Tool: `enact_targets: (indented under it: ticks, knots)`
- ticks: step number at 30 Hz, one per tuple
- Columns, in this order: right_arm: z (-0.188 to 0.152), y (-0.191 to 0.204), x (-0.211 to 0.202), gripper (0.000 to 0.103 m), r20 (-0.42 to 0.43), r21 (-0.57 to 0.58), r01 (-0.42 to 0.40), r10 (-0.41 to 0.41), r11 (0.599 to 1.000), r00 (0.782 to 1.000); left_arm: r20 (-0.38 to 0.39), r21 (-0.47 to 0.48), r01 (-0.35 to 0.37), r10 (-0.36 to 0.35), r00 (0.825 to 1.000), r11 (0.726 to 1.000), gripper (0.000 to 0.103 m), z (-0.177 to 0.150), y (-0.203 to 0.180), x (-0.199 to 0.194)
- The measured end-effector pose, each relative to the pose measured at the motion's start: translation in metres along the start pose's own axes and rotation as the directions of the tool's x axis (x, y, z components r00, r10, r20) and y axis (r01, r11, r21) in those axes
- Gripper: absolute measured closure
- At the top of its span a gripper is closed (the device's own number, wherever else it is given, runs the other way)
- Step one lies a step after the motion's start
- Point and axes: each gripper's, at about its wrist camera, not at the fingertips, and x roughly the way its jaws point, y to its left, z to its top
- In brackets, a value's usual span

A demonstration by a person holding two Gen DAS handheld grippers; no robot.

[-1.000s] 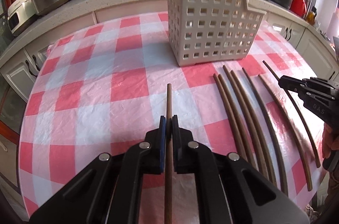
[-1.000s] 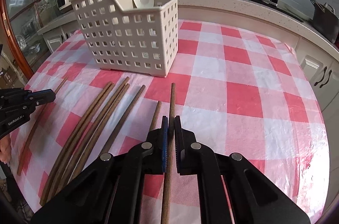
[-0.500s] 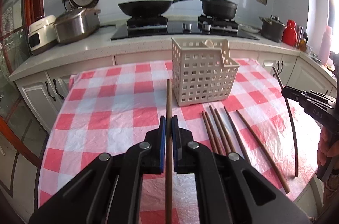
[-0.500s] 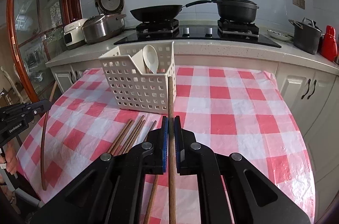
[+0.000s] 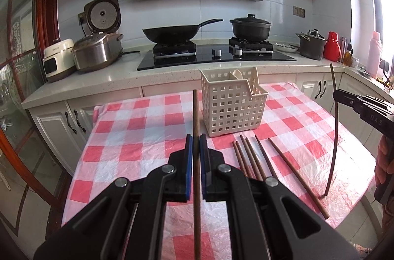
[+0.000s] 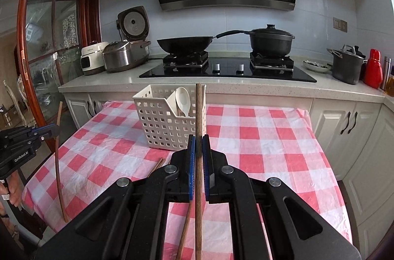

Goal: Organize utensils
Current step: 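Lift the chopstick upright with the right gripper and lower it into the caddy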

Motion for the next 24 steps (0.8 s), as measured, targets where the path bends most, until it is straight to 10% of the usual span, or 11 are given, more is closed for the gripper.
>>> enact_targets:
  ticks: [24]
  knots:
    - [0.014,0.014,-0.044,0.097,0.106,-0.022,0.015,-0.013,1.0,0.994,0.122,0.005,-0.056,0.055,0.991,0.998,0.097,0.006,-0.001,-0.047]
